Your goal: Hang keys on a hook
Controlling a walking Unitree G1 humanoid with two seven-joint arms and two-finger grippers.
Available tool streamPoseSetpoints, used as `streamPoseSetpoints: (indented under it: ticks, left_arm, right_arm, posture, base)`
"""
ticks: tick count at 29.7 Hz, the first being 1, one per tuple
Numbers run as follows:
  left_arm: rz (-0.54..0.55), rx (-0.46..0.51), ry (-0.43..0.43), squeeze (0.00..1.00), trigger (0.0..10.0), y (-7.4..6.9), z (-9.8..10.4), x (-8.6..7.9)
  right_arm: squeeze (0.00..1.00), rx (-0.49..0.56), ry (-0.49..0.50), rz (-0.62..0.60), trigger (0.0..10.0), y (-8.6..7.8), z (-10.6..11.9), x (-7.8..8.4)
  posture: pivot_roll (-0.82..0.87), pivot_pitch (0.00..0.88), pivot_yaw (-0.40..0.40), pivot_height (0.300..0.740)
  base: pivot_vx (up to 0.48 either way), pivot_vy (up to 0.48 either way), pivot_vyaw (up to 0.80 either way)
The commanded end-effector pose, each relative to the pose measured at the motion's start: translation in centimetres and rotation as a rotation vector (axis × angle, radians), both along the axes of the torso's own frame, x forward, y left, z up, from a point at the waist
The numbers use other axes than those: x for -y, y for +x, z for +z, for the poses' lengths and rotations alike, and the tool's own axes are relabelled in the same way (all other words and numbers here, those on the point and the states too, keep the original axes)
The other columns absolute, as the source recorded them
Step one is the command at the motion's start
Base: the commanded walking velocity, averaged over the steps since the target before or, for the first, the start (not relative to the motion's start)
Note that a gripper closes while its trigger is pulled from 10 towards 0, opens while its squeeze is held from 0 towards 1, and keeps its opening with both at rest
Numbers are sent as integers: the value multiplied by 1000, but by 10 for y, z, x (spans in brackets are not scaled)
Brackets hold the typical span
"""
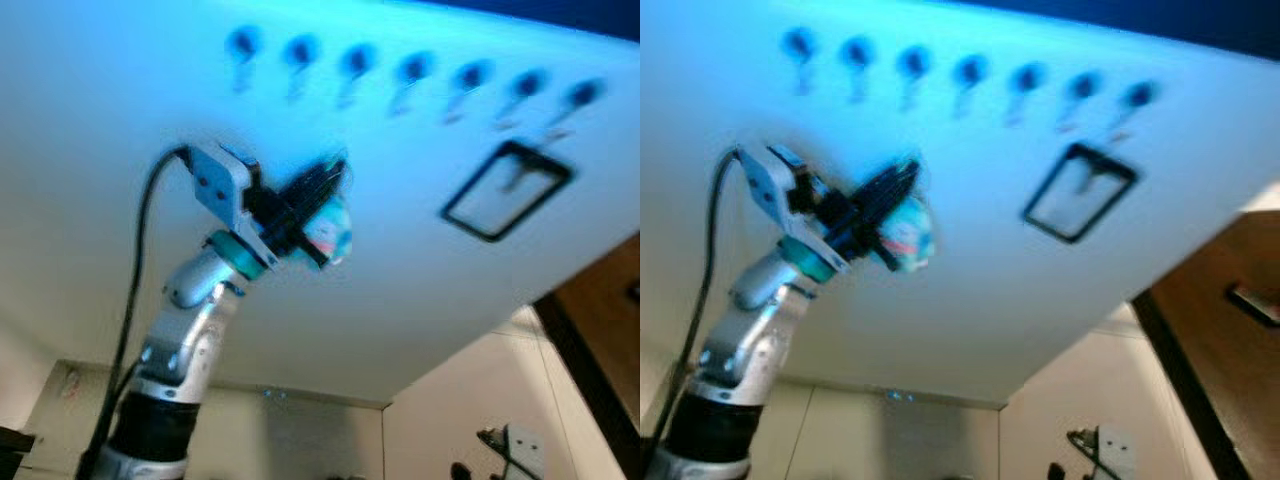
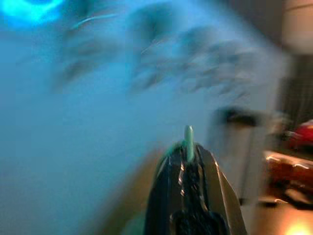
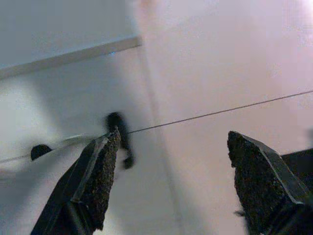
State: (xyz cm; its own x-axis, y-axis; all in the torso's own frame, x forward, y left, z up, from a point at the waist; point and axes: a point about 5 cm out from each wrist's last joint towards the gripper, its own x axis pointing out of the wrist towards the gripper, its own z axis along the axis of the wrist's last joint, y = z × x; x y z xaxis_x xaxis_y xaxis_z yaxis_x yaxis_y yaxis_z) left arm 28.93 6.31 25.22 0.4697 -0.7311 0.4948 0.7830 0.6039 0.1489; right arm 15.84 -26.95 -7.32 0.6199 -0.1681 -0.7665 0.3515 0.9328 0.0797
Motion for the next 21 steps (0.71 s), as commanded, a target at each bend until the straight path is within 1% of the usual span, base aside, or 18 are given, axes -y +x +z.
streamPoseSetpoints:
  ticks: [1,4,7,9,10,13,15,16,17,18,19,21]
  left_arm:
    - [-21,-13,5,0,10000,-3,-3,-2]
    - [-36,-16,5,0,10000,-5,-5,0]
    - [-86,-24,-27,0,10000,-10,-4,-3]
    - [-129,-16,-27,0,10000,-15,-4,-8]
    - [-133,-18,-25,0,10000,-15,-4,-14]
    - [-133,-20,-23,0,10000,-15,-5,-17]
    - [-54,-24,-16,0,10000,-8,-4,-31]
    - [-54,-24,-16,0,10000,-8,-4,-31]
    - [-16,-20,-21,0,10000,-5,-2,-36]
    - [16,-16,-38,0,10000,-3,0,-42]
    - [16,-16,-38,0,10000,-3,0,-42]
    - [59,-11,-73,0,10000,-2,3,-51]
  right_arm:
    - [0,-30,21,-8,10000,-8,-5,-4]
    - [0,-28,22,-9,10000,-8,-5,-4]
    - [0,-28,23,-9,10000,-8,-5,-4]
    - [0,-27,23,-9,10000,-8,-5,-4]
    - [0,-28,24,-9,10000,-8,-5,-3]
    - [0,-28,24,-8,10000,-8,-5,-3]
    - [0,-29,22,-6,10000,-8,-4,-3]
    - [0,-29,22,-6,10000,-8,-4,-3]
    - [0,-29,20,-5,10000,-8,-4,-2]
    - [0,-30,19,-3,10000,-8,-4,-1]
    - [0,-30,19,-3,10000,-8,-4,-1]
    - [0,-30,15,0,10000,-7,-3,0]
  posture:
    - [38,88,-15,740]
    - [37,87,-17,740]
    - [36,88,-17,740]
    - [35,87,-18,740]
    - [35,88,-21,740]
    - [35,88,-21,740]
    - [38,89,-24,740]
    - [38,89,-24,740]
    - [39,89,-27,740]
    - [39,88,-27,740]
    - [39,88,-27,740]
    - [38,87,-30,740]
  base:
    - [0,-409,0]
    - [0,-360,0]
    - [0,0,0]
    - [0,0,0]
    - [0,0,0]
    - [0,0,0]
    - [0,0,0]
    - [0,0,0]
    - [0,0,0]
    - [0,0,0]
    - [0,0,0]
    - [0,0,0]
